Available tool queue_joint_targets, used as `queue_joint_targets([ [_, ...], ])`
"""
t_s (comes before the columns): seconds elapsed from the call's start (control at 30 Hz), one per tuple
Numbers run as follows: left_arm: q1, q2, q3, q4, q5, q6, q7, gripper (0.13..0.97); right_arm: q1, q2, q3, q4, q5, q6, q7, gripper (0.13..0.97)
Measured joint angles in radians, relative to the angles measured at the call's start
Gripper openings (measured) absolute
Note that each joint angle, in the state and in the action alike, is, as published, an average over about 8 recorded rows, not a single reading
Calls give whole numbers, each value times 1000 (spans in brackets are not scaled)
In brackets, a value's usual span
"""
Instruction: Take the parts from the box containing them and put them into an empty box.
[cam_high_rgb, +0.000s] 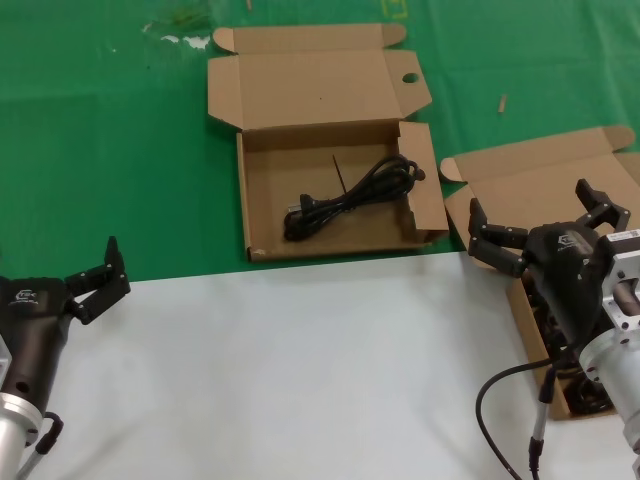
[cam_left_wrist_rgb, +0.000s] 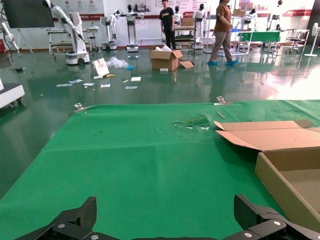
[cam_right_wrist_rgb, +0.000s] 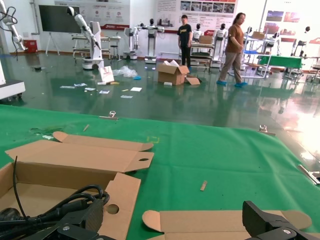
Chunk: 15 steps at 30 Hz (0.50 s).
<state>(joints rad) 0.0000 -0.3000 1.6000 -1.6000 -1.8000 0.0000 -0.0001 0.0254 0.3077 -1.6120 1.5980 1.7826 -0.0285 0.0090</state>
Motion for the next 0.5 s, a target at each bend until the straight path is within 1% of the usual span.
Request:
queue_joint_targets([
  [0.5,0,0,0,0,0,0,0,966,0,0,0,0,0,0,0,966],
])
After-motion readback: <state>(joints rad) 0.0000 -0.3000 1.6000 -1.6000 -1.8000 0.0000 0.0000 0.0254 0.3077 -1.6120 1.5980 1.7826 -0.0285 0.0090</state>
